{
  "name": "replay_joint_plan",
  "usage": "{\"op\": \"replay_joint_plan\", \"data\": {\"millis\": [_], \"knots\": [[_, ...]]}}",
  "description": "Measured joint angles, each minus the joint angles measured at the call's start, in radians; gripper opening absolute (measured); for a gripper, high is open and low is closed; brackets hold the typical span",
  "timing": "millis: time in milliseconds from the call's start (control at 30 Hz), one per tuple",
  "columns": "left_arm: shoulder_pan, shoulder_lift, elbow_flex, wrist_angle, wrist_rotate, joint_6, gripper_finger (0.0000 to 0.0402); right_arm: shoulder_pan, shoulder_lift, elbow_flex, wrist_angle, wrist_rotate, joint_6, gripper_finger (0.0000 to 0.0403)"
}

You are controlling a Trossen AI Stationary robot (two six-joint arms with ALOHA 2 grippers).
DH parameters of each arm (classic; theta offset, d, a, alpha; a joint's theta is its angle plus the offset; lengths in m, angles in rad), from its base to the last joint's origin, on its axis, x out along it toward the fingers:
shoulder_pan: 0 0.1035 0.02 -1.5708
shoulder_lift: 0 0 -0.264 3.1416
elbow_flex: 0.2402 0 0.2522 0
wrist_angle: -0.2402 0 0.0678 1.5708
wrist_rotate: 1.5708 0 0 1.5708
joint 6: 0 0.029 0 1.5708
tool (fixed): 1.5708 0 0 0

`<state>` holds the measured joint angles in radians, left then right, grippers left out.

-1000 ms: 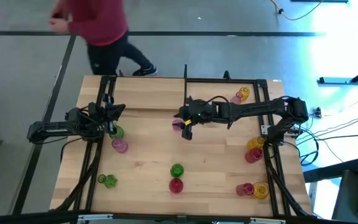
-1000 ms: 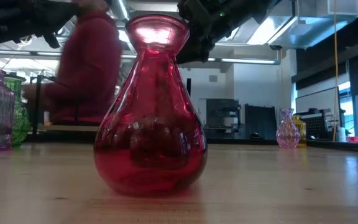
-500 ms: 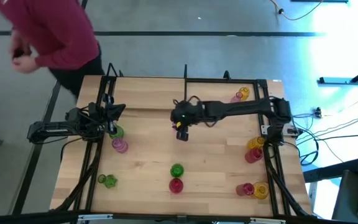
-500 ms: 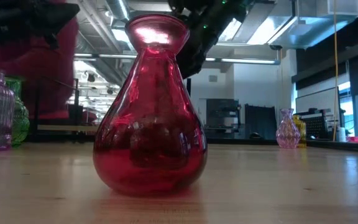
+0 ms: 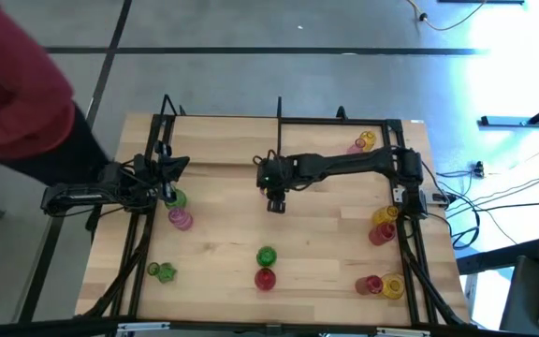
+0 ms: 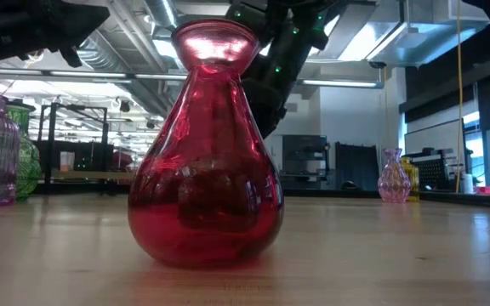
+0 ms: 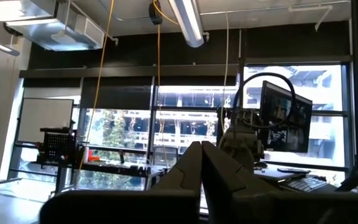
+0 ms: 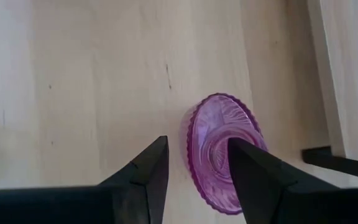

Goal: Sort vases onto shelf
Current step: Put the middle violet vase on the shelf

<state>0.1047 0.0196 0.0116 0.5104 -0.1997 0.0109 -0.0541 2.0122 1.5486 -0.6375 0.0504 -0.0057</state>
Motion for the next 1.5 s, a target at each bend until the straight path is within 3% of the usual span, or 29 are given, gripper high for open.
{"op": "replay_joint_plan", "data": {"millis": [233,567,900,1500], "knots": [[0.000,0.000,0.000,0.000,0.000,0.000,0.0000,-0.007,0.001,0.000,-0.004,-0.007,-0.003,0.0138],[0.000,0.000,0.000,-0.001,0.000,0.000,0.0000,-0.007,-0.002,0.001,0.001,-0.009,-0.049,0.0010],[0.000,0.000,0.000,-0.001,0.000,0.000,0.0000,-0.006,-0.003,0.089,-0.019,-0.012,-0.105,0.0006],[0.000,0.000,0.000,-0.001,0.007,0.000,0.0000,-0.031,-0.007,0.374,-0.107,0.024,-0.190,0.0003]]}}
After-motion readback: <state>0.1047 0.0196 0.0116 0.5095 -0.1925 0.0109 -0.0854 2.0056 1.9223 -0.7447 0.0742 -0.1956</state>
